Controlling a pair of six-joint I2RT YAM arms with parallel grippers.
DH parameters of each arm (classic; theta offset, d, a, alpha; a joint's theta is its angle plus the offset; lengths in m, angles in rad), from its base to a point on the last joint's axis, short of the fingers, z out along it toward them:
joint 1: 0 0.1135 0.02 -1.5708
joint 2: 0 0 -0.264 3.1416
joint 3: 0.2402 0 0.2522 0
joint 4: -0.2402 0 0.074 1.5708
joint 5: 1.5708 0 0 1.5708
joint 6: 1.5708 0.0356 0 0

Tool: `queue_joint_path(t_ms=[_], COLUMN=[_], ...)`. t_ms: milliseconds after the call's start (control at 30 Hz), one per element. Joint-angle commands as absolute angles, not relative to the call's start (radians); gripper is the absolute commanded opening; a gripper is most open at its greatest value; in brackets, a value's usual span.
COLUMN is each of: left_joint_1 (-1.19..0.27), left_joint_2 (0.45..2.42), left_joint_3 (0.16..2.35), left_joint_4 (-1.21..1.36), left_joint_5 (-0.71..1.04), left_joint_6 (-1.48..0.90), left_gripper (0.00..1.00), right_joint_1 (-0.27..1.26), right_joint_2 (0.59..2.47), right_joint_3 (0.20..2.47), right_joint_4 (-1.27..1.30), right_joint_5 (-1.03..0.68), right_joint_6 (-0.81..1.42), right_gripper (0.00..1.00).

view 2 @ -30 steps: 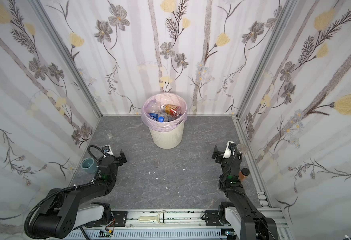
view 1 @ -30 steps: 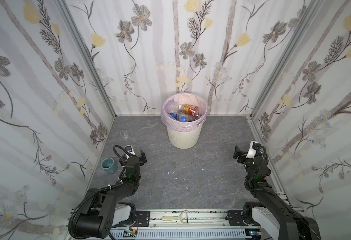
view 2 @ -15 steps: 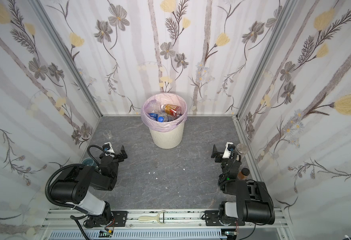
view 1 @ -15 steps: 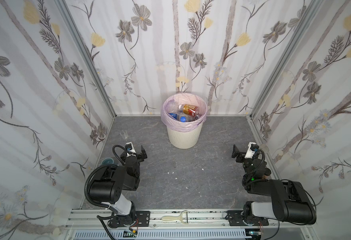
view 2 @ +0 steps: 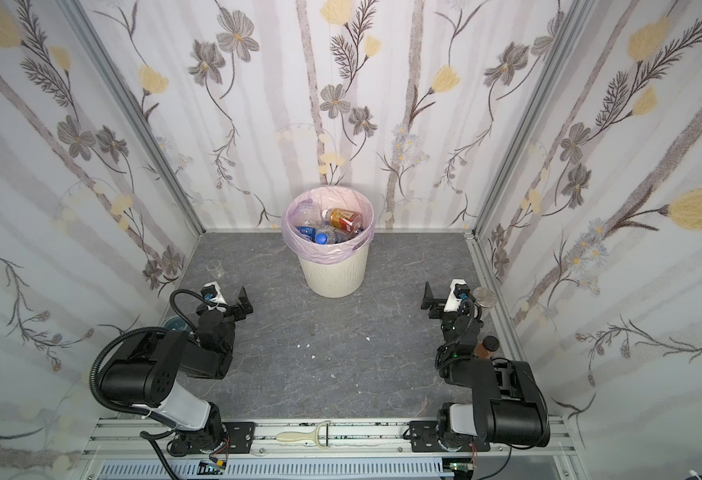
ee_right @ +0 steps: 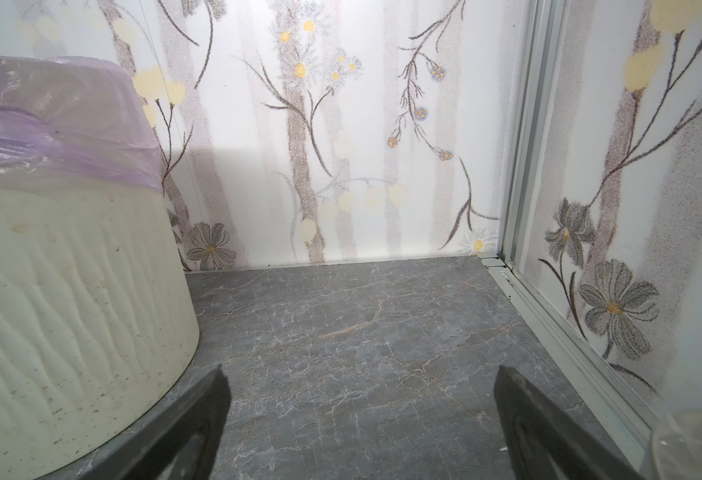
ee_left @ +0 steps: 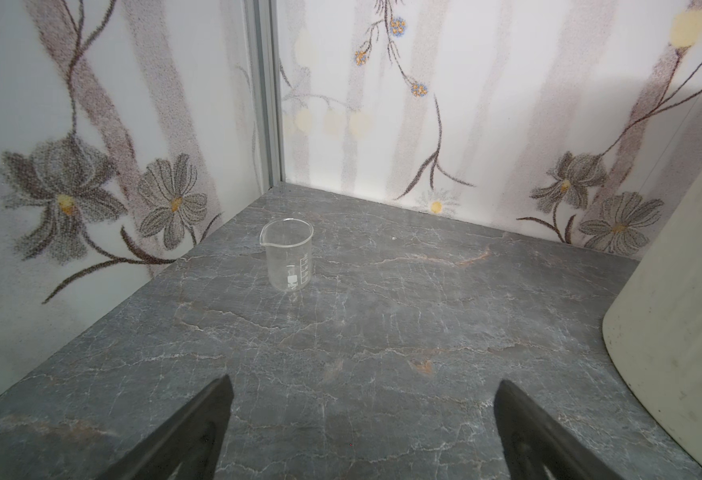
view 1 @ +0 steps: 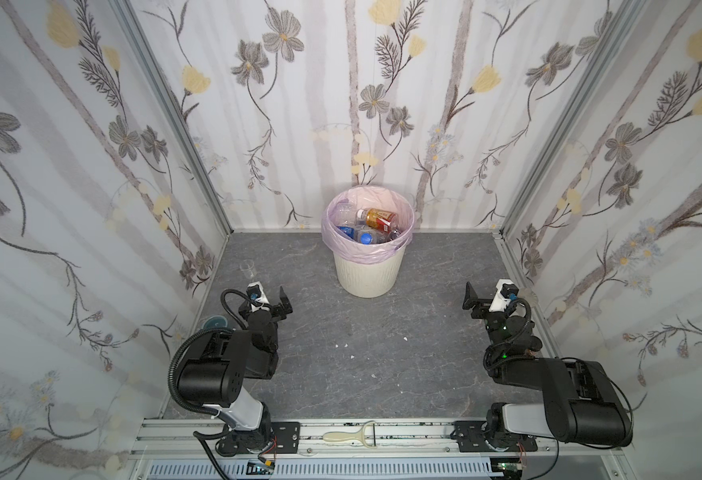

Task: Throw the plastic bottles in the bin

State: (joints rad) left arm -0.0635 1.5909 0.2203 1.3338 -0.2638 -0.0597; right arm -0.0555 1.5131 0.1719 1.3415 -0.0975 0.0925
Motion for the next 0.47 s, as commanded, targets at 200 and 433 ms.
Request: queue_joint_path(t_ms=[200,433], left_joint_1=[-0.061,-0.062], left_joint_2=[1.591,1.591], left_joint_3=[0.227,0.227], left_joint_4=[1.375,1.376], left_joint_5=[-0.259,-0.259], left_joint_6=[-0.069,-0.069], left_gripper=[1.0,1.0], right_joint_1=[-0.047,0.0], right_joint_2=[1.517,1.511], right_joint_3=[0.186,0.208], right_joint_4=[1.351,1.301], right_joint_5=[-0.073,0.003], right_joint_6=[0.065,0.031], right_gripper=[1.0,1.0])
